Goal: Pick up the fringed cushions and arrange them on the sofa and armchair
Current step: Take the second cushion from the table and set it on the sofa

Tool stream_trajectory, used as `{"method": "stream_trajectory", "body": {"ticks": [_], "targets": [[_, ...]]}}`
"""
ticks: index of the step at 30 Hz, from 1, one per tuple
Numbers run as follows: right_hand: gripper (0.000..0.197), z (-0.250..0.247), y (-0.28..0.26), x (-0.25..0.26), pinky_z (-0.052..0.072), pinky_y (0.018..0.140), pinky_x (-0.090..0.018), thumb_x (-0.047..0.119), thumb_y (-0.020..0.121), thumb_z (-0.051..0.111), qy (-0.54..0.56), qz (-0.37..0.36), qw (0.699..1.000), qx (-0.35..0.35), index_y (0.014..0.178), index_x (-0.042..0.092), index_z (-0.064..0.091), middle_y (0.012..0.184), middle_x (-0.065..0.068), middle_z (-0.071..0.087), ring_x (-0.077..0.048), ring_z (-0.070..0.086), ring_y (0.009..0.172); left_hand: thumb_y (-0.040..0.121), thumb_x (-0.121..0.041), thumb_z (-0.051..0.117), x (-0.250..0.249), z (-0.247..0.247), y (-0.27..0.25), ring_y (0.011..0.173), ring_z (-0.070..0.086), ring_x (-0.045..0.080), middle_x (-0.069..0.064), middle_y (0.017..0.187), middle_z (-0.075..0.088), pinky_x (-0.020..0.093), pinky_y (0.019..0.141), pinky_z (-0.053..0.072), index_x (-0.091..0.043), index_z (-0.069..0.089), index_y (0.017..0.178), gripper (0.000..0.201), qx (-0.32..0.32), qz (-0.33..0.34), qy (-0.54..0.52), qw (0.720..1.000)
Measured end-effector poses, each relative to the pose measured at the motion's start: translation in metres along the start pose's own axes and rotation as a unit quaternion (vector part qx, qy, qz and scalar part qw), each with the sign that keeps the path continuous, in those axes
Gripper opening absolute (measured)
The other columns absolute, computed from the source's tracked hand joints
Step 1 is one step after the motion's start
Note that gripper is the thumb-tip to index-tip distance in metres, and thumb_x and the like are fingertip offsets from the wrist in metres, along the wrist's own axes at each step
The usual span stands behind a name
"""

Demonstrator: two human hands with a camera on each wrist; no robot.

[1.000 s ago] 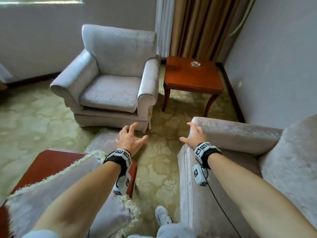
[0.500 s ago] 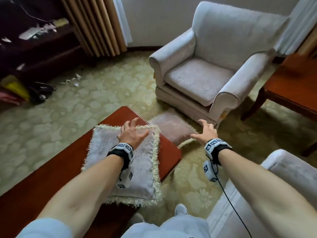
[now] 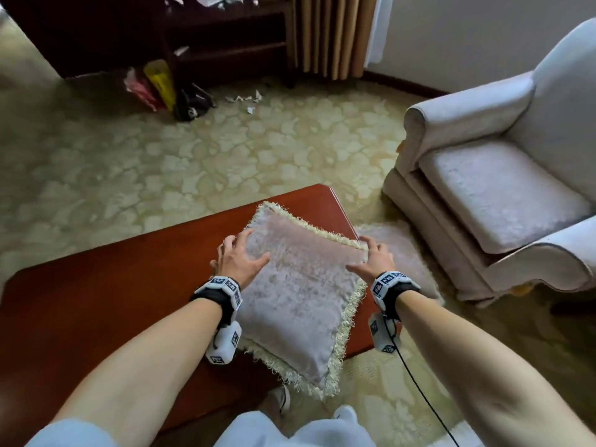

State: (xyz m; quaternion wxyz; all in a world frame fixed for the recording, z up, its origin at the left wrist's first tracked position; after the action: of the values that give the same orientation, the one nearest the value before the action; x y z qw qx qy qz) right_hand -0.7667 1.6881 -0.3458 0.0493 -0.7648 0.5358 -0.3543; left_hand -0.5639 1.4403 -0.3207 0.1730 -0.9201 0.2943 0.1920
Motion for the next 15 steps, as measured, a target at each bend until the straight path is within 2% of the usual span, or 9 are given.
{"method": "stream_trajectory", "body": {"ticks": [3,7,10,15], "targets": [[0.08,0.031,0.026,0.04,0.036,0.107,-0.047,0.037,0.079,0.076,-0.024,-0.015,0.999,0.016,0.146,0.034,0.032,0.141,-0.013,0.039,-0.033,0.035,0.131,0.079,-0.059,0.065,0.036,-0.001,0.038,0.133,0.033,0.028,0.006,0.145,0.037,0.049,0.104,0.03,-0.04,0.038,0.139,0.068,0.002,-0.027,-0.029,0.999],[0.079,0.075,0.059,0.069,0.037,0.108,-0.049,0.04,0.076,0.077,-0.06,0.005,0.998,0.032,0.143,0.034,0.035,0.137,-0.014,0.043,-0.033,0.041,0.127,0.08,-0.058,0.064,0.068,0.017,0.082,0.136,0.03,0.028,0.006,0.149,0.032,0.049,0.108,0.027,-0.037,0.036,0.141,0.07,0.054,-0.047,-0.055,0.996],[0.078,0.114,0.084,0.078,0.042,0.104,-0.046,0.037,0.078,0.077,-0.061,0.028,0.996,0.062,0.144,0.032,0.035,0.138,-0.015,0.043,-0.035,0.045,0.122,0.079,-0.06,0.062,0.095,0.033,0.113,0.135,0.032,0.028,0.004,0.148,0.031,0.049,0.109,0.026,-0.04,0.035,0.14,0.07,0.088,-0.064,-0.063,0.992],[0.079,0.152,0.112,0.071,0.042,0.104,-0.048,0.038,0.079,0.077,-0.092,0.07,0.989,0.097,0.145,0.033,0.034,0.137,-0.015,0.041,-0.034,0.041,0.125,0.075,-0.07,0.058,0.13,0.061,0.136,0.132,0.043,0.031,0.004,0.153,0.027,0.051,0.11,0.029,-0.041,0.032,0.142,0.077,0.159,-0.09,-0.06,0.981]]}}
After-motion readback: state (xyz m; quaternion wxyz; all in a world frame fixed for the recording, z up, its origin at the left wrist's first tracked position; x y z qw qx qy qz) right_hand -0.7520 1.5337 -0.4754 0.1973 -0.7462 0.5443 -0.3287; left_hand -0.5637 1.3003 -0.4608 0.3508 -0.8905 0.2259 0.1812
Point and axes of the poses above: each hand's wrist, its own y-axis towards the middle knuckle, its own z-axis out of the palm, x = y × z, the point moved 6 cm from there along y, towards the middle knuckle
